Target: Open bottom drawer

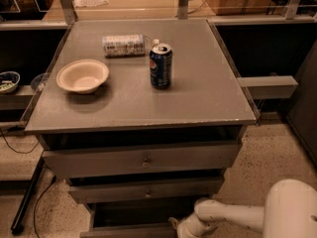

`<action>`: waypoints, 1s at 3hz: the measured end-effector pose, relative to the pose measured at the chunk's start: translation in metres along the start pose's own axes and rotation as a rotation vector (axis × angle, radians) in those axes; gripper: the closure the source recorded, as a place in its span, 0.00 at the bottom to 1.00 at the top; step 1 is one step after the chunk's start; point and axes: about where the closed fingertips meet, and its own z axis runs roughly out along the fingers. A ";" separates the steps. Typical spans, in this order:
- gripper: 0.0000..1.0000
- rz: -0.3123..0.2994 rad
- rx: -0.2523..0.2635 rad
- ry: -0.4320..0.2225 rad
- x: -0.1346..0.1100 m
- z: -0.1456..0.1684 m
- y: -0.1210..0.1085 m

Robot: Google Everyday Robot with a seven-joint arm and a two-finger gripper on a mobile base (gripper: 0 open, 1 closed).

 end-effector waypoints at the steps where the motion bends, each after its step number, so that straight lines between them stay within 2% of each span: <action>1: 0.00 0.000 0.000 0.000 0.000 0.000 0.000; 3: 0.00 -0.002 -0.005 -0.007 0.000 0.001 0.002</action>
Offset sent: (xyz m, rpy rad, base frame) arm -0.0049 0.0007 -0.0052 0.0522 0.0170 -0.0087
